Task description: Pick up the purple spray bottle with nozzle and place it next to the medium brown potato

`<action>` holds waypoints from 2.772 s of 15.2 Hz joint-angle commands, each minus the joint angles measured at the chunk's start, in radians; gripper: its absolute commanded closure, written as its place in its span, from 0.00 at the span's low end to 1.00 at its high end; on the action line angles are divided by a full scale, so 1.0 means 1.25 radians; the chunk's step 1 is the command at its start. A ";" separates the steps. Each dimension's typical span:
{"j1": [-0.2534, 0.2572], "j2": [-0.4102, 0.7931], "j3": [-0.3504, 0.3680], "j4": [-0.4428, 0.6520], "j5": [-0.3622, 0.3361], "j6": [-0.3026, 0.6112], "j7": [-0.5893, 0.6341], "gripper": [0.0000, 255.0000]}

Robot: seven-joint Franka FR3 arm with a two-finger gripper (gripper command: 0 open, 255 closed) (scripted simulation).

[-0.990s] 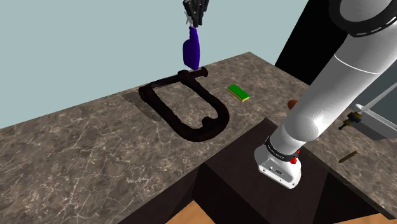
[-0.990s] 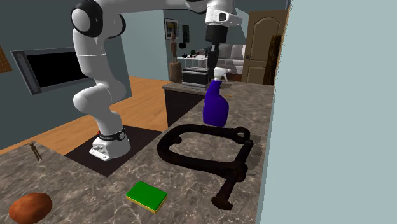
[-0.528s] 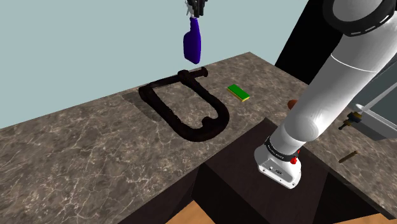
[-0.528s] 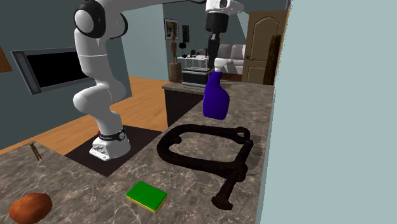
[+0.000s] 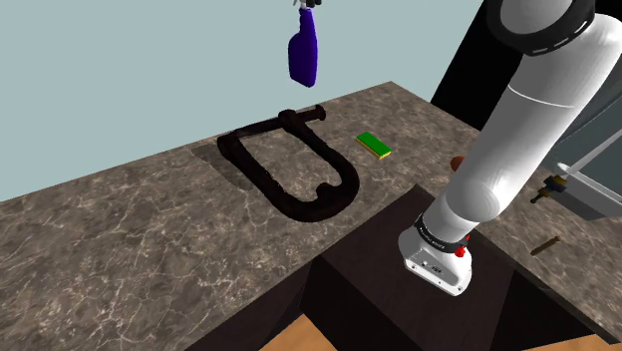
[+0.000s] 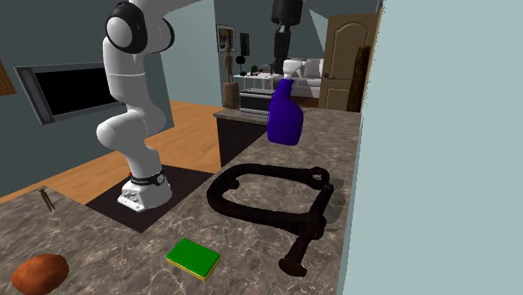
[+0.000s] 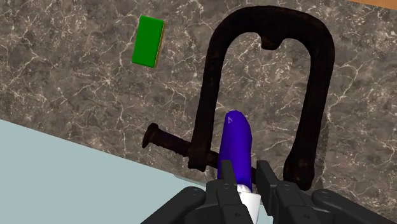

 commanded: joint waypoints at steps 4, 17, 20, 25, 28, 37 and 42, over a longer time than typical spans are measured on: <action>0.012 0.058 0.004 0.144 -0.016 -0.087 -0.003 1.00; -0.073 -0.302 -0.077 -0.273 0.021 -0.010 -0.148 1.00; -0.085 -0.379 -0.106 -0.348 0.014 -0.007 -0.191 1.00; -0.102 -0.492 -0.157 -0.446 -0.011 -0.013 -0.264 1.00; -0.111 -0.553 -0.189 -0.491 -0.034 -0.022 -0.308 1.00; -0.137 -0.705 -0.292 -0.574 -0.128 -0.063 -0.452 1.00; -0.150 -0.768 -0.354 -0.588 -0.195 -0.087 -0.538 1.00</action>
